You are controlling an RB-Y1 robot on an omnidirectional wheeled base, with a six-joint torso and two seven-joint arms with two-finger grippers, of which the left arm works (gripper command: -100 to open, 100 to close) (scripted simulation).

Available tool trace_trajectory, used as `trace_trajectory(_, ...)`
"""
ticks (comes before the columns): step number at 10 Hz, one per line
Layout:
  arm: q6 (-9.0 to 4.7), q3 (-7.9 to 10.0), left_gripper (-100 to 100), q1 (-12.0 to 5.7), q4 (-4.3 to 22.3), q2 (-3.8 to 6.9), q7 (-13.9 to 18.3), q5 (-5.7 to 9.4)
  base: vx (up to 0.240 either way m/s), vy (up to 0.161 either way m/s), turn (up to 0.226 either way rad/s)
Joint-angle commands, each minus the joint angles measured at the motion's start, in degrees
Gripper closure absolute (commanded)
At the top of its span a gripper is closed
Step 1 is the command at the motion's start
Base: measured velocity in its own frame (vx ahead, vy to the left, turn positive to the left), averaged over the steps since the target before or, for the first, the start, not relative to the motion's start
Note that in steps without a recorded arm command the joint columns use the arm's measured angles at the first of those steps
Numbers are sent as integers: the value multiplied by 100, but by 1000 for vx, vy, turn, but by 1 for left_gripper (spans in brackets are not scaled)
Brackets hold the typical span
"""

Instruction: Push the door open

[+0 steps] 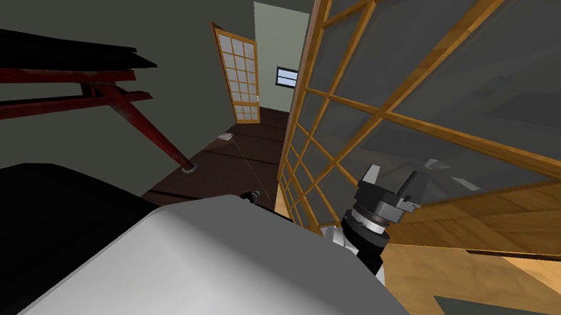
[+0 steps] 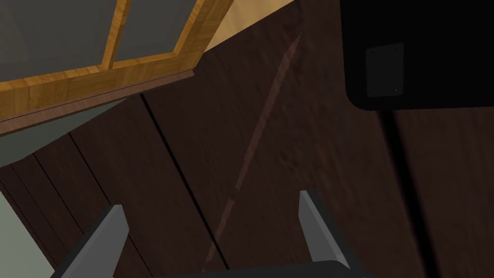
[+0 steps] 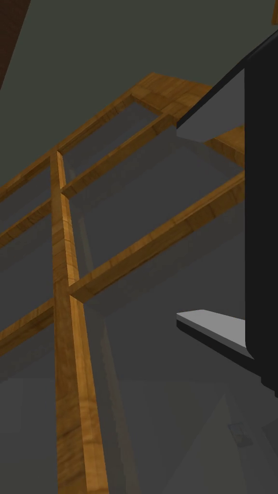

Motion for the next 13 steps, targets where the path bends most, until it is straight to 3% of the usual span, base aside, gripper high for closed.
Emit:
trace_trajectory(1, 132, 15, -100, 20, 12, 3, 228, 69, 45, -13, 62)
trace_trajectory(2, 334, 38, -100, 28, 11, 25, 423, 195, 46, -23, 77)
trace_trajectory(3, 334, 38, -100, 28, 11, 25, 467, 195, 46, -19, 79)
trace_trajectory(5, 727, 83, -100, 44, 8, 68, 843, 447, 58, -28, 167)
trace_trajectory(6, 737, 83, -100, 44, 8, 68, 944, 447, 62, -28, 47)
trace_trajectory(7, 939, 105, -100, 51, 7, 90, 1144, 573, 57, -9, 95)
trace_trajectory(8, 939, 105, -100, 51, 7, 90, 1183, 573, 38, -6, 47)
trace_trajectory(10, 1323, 151, -100, 67, 4, 133, 1565, 827, 48, -22, 130)
trace_trajectory(11, 1345, 151, -100, 67, 4, 133, 1661, 827, 52, -32, 86)
trace_trajectory(12, 1553, 174, -100, 75, 3, 154, 1876, 957, 61, -20, 122)
trace_trajectory(13, 1553, 174, -100, 75, 3, 154, 1901, 957, 44, -16, 74)
